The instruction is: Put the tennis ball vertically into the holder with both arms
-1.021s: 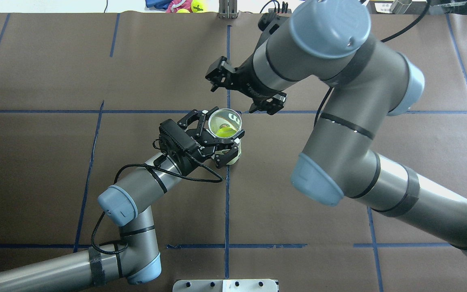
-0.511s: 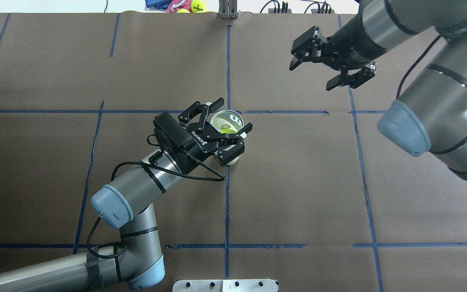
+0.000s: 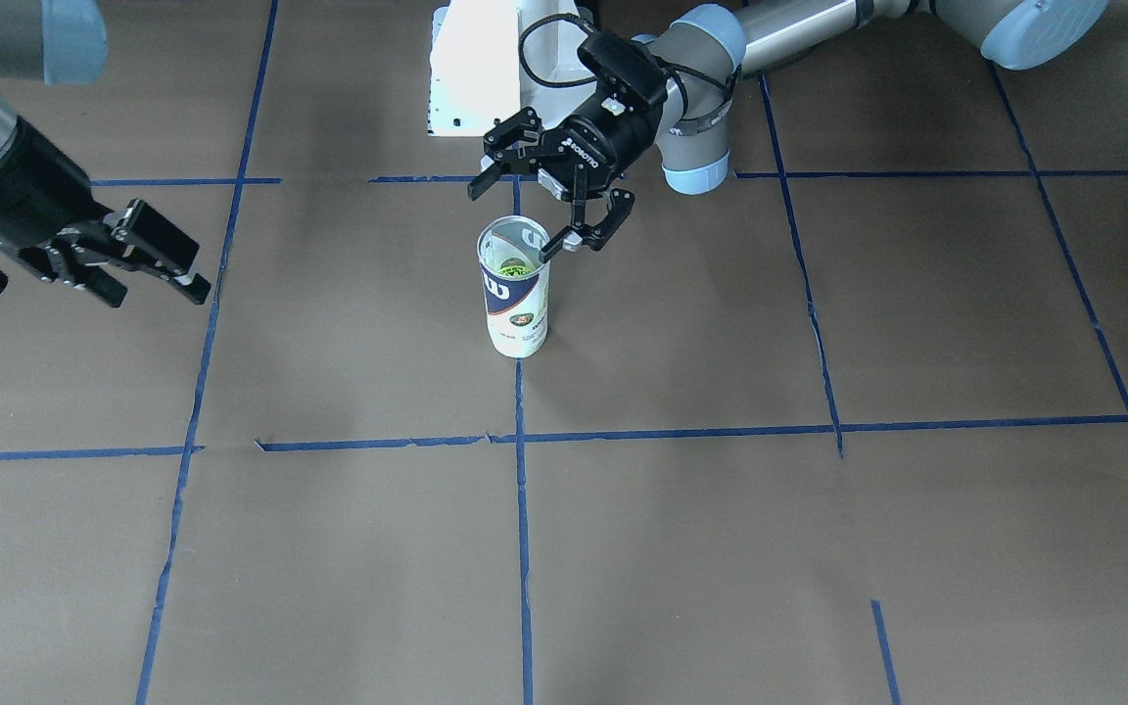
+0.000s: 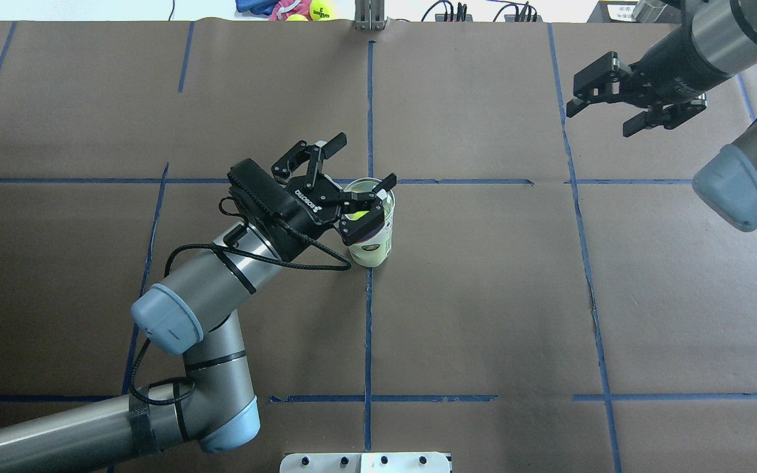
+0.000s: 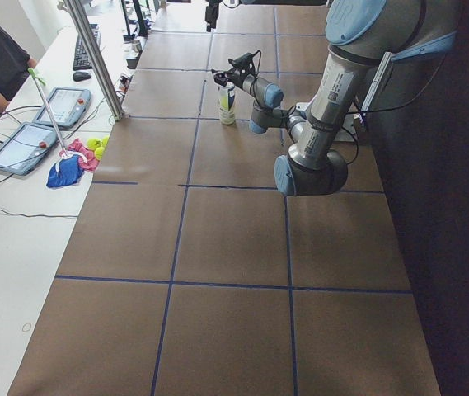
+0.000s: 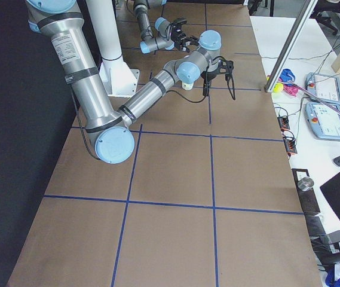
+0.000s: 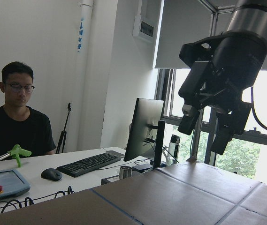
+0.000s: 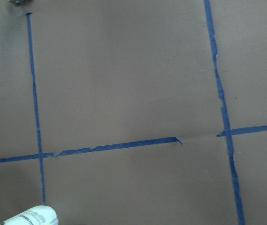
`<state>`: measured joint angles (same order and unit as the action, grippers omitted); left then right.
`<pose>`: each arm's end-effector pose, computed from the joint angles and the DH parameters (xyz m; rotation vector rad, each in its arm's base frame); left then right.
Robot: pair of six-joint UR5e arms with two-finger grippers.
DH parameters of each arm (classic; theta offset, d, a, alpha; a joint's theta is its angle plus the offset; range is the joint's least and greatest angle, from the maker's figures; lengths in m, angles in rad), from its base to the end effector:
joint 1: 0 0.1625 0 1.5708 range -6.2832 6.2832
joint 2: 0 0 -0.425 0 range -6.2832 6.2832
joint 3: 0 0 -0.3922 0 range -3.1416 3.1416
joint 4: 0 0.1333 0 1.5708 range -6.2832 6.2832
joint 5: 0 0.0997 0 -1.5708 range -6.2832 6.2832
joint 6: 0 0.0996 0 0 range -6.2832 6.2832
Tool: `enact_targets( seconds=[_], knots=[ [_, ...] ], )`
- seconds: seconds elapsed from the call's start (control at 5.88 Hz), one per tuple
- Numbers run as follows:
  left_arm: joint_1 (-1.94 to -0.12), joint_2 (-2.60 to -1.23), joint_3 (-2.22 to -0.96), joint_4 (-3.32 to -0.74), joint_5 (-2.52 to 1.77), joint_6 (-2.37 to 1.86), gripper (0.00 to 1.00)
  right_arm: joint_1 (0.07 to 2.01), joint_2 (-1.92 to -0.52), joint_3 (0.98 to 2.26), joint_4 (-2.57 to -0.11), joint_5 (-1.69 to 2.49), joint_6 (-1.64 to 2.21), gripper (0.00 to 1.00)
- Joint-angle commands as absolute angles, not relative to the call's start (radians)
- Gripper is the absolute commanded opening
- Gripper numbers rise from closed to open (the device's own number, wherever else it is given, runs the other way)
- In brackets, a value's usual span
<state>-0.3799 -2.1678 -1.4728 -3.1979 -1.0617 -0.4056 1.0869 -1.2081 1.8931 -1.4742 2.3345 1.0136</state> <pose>0.4941 -0.3931 0.1957 1.6261 1.2477 -0.0558 -0.2109 -0.5398 0.2925 0.0511 -1.0329 0.1835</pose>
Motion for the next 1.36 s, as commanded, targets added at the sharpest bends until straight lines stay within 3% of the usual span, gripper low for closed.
enact_targets(
  seconds=[0.0, 0.34, 0.68, 1.19],
  knots=[
    [-0.470, -2.079, -1.477, -3.182, -1.057, -0.496, 1.00, 1.135, -1.236, 1.845, -1.474, 2.332, 0.882, 1.00],
    [-0.573, -1.932, -1.468, -3.151, -1.060, -0.664, 1.00, 1.172, -1.239, 1.797, -1.474, 2.333, 0.807, 1.00],
    [-0.702, -1.907, -1.444, -3.081, -1.226, -0.768, 0.99, 1.215, -1.267, 1.770, -1.474, 2.333, 0.686, 1.00],
    [-0.924, -1.829, -1.442, -2.712, -1.714, -0.792, 1.00, 1.296, -1.302, 1.665, -1.474, 2.342, 0.458, 1.00]
  ],
)
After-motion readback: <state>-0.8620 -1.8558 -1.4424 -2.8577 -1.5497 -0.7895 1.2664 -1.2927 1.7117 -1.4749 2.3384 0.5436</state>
